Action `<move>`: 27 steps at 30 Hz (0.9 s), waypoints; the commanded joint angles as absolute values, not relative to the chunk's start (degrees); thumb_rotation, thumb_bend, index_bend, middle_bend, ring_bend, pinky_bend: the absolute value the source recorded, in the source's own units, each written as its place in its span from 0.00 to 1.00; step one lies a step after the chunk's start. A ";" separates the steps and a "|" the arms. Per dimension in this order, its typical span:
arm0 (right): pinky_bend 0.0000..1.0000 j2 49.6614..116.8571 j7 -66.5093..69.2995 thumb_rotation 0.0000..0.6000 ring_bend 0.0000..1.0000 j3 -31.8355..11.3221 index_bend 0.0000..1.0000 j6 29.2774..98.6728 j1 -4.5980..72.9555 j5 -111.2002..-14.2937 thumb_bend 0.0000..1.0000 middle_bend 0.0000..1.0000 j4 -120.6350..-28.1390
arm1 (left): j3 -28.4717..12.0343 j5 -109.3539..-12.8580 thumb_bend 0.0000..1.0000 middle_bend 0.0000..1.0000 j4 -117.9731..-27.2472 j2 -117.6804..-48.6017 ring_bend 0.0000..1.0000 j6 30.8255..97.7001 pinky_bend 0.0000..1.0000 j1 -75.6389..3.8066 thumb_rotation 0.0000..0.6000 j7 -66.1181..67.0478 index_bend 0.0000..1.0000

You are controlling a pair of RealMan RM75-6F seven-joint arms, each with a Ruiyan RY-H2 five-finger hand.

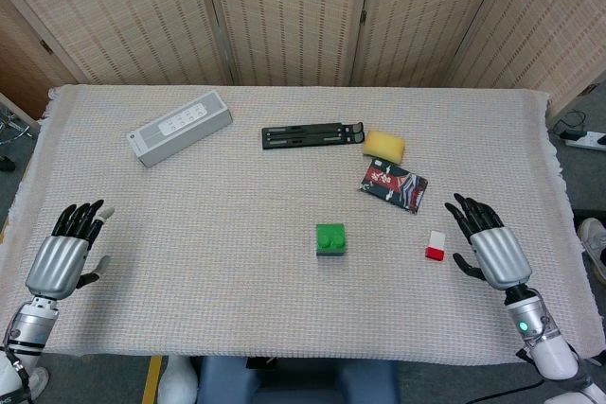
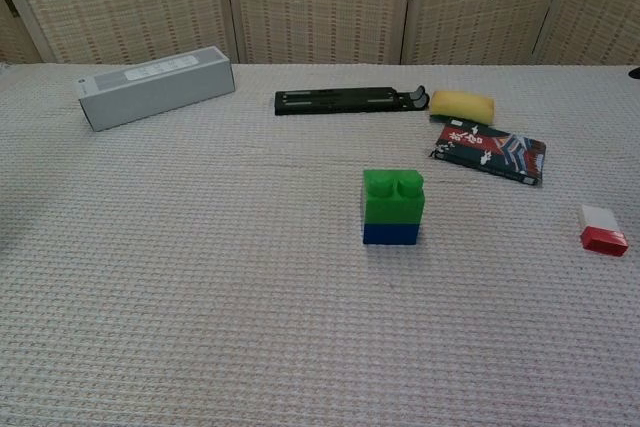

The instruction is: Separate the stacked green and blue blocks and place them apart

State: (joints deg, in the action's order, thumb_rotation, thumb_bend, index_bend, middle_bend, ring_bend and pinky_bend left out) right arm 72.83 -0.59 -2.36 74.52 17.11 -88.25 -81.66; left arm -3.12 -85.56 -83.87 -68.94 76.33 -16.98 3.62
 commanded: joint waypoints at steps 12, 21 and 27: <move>0.11 72.24 -0.16 1.00 0.00 -1.50 0.00 74.48 17.54 -90.24 0.38 0.00 -83.84 | -2.78 -86.70 0.42 0.06 -84.35 -68.93 0.00 77.15 0.00 -16.79 1.00 3.23 0.11; 0.11 67.16 -3.23 1.00 0.00 -3.04 0.00 58.26 28.53 -90.58 0.38 0.00 -91.67 | -3.16 -86.12 0.42 0.06 -83.94 -68.94 0.00 76.71 0.00 -17.02 1.00 2.52 0.11; 0.11 68.91 -4.86 1.00 0.02 -5.17 0.00 52.64 33.89 -89.34 0.38 0.00 -92.97 | -3.54 -85.46 0.42 0.06 -83.53 -68.94 0.00 76.58 0.00 -17.03 1.00 1.95 0.11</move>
State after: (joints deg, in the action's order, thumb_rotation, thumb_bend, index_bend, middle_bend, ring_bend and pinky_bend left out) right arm 68.37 -4.19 -4.16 54.16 32.33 -89.88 -92.25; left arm -3.52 -85.48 -83.54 -68.95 76.60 -17.03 1.97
